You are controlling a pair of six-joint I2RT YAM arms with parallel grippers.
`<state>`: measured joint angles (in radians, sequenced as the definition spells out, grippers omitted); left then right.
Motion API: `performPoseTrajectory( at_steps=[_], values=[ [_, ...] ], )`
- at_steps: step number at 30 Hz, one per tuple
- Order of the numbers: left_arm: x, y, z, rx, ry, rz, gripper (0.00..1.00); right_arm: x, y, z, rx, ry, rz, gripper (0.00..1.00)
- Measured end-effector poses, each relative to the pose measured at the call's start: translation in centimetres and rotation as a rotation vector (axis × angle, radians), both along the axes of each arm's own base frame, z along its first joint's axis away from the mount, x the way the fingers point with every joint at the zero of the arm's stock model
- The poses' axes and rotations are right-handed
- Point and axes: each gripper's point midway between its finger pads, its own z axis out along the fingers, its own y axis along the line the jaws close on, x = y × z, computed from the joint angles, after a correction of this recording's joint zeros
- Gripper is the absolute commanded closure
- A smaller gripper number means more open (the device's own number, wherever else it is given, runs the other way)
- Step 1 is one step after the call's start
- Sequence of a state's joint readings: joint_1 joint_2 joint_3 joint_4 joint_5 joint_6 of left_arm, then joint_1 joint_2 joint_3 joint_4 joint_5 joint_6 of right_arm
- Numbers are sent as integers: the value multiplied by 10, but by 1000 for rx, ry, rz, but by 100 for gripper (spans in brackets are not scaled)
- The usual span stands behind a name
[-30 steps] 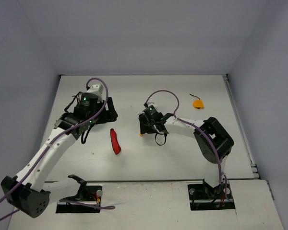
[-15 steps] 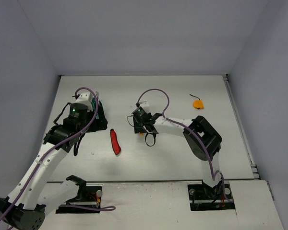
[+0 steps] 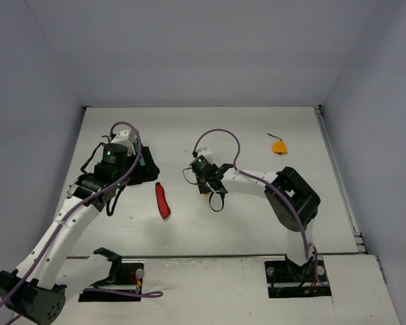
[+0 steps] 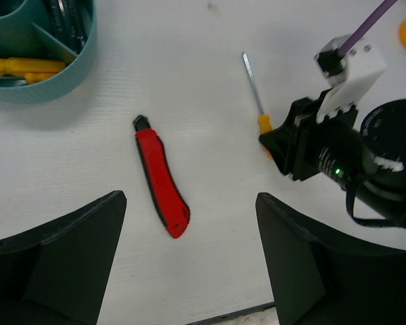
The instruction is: Sort the tools into containers
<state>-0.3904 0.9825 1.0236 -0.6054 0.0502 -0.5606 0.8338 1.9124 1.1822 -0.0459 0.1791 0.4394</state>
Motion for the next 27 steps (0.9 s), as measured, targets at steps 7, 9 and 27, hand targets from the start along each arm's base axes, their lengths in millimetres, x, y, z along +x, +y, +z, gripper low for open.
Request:
performPoseTrajectory(
  at_steps=[7, 9, 27],
  values=[
    [7, -25, 0, -176, -20, 0, 25, -30, -12, 64, 66, -104, 156, 100],
    [10, -31, 0, -220, -21, 3, 25, -31, -9, 93, 127, -176, 189, 100],
    [49, -107, 20, -423, -115, -112, 25, -64, 4, 151, 359, -301, 382, 100]
  ],
)
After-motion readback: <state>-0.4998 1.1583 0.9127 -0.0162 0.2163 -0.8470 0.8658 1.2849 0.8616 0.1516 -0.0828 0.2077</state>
